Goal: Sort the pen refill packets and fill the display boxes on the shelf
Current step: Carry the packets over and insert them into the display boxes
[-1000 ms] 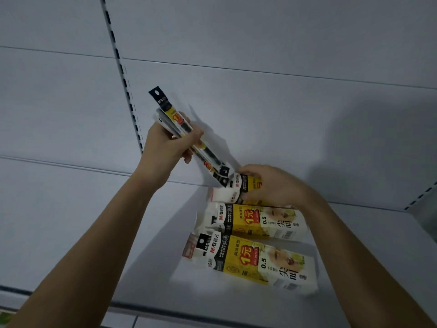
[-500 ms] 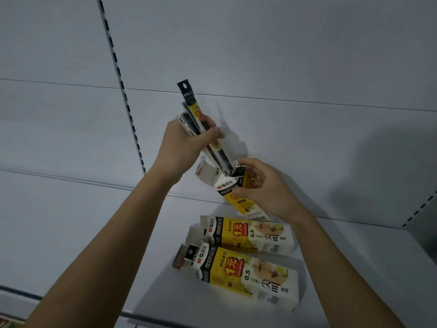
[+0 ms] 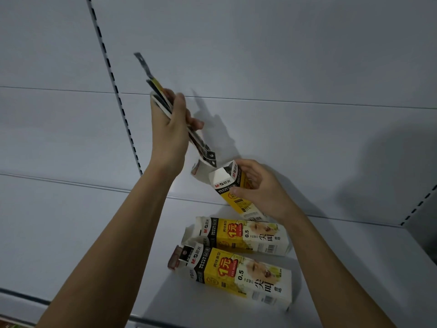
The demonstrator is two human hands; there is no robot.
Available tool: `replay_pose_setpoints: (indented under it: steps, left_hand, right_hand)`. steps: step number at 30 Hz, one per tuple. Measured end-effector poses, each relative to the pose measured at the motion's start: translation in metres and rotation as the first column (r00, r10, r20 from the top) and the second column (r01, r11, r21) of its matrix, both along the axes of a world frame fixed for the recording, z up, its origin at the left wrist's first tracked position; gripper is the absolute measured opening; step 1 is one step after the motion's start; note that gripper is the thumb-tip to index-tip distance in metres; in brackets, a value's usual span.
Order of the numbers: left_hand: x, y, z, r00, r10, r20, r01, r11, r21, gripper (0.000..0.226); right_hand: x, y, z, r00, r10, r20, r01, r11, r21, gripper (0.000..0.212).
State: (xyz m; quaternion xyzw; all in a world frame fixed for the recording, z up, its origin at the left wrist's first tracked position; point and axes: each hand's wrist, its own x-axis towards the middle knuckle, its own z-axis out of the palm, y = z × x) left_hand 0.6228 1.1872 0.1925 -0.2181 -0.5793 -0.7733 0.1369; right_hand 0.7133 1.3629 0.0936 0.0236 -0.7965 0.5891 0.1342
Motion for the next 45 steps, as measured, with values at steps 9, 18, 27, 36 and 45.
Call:
replay_pose_setpoints:
  steps: [9,18,27,36,45]
  left_hand:
    - [0.017,0.02,0.008,0.994,-0.088,-0.059,0.09,0.996,0.029,0.04]
    - [0.019,0.027,-0.009,0.981,-0.157,0.11,0.143,0.981,0.132,0.04]
    - [0.024,0.042,-0.031,0.98,-0.148,0.131,0.136,0.986,0.098,0.035]
    - [0.03,0.035,-0.032,0.974,-0.034,0.223,0.063,0.99,-0.124,0.061]
    - [0.035,0.038,-0.047,0.981,-0.002,0.196,0.104,0.852,-0.513,0.022]
  right_hand:
    - [-0.001,-0.004,-0.003,1.0,0.025,-0.003,-0.025,0.999,-0.033,0.061]
    - [-0.001,-0.006,-0.005,0.999,0.04,-0.012,-0.04,0.998,-0.044,0.06]
    - [0.0,-0.008,-0.007,0.999,0.016,-0.034,-0.02,0.994,-0.111,0.06]
    - [0.001,-0.003,-0.009,0.999,0.021,-0.037,-0.027,0.985,-0.17,0.061]
    - [-0.001,-0.005,-0.004,0.999,0.042,-0.011,-0.043,0.991,-0.123,0.06]
